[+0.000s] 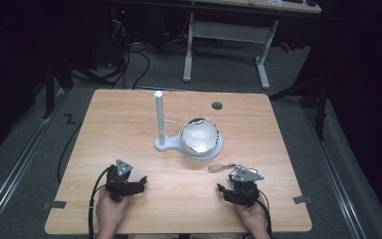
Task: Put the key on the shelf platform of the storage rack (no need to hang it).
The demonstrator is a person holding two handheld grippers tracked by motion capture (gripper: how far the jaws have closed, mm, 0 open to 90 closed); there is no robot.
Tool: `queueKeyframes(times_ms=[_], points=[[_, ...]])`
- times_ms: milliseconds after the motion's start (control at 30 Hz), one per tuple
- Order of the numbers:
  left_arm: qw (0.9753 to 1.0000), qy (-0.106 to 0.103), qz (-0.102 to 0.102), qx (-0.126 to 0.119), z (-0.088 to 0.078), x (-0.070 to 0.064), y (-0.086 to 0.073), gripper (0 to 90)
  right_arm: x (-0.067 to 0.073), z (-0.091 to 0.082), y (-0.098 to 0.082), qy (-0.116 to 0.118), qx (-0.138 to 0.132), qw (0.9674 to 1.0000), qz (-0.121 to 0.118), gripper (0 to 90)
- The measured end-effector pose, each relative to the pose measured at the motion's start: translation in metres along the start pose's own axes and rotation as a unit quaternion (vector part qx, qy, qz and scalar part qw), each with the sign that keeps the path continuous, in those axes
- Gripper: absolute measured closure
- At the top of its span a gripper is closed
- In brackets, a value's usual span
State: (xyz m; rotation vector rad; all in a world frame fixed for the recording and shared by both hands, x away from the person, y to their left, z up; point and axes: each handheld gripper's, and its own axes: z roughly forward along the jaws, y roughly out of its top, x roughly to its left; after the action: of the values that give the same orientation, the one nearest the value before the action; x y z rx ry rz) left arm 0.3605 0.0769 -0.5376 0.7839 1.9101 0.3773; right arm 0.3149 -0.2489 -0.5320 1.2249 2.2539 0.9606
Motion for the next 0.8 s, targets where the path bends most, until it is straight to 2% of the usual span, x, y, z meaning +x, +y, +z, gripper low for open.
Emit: queueKeyframes(times_ms=[267, 367, 500, 667, 800], points=[[1.0, 0.0, 0.001, 0.0, 0.0, 0.0, 0.0, 16.6, 0.0, 0.0, 0.0, 0.0, 0.001, 1.0, 0.003, 42.2], [1.0, -0.004, 0.009, 0.001, 0.0, 0.001, 0.0, 16.6, 0.0, 0.0, 0.0, -0.002, 0.0, 1.0, 0.003, 42.1], [0.9999, -0.004, 0.009, 0.001, 0.0, 0.001, 0.001, 16.7, 0.001, -0.002, 0.0, 0.0, 0.002, 0.9999, 0.012, 43.8], [0.9999, -0.005, 0.009, 0.001, 0.0, 0.001, 0.001, 16.7, -0.002, -0.01, -0.001, 0.004, -0.019, 0.9996, 0.022, 45.3], [0.9999, -0.005, 0.01, 0.001, 0.0, 0.001, 0.001, 16.7, -0.002, -0.018, -0.001, 0.002, -0.025, 0.9996, 0.017, 46.5]])
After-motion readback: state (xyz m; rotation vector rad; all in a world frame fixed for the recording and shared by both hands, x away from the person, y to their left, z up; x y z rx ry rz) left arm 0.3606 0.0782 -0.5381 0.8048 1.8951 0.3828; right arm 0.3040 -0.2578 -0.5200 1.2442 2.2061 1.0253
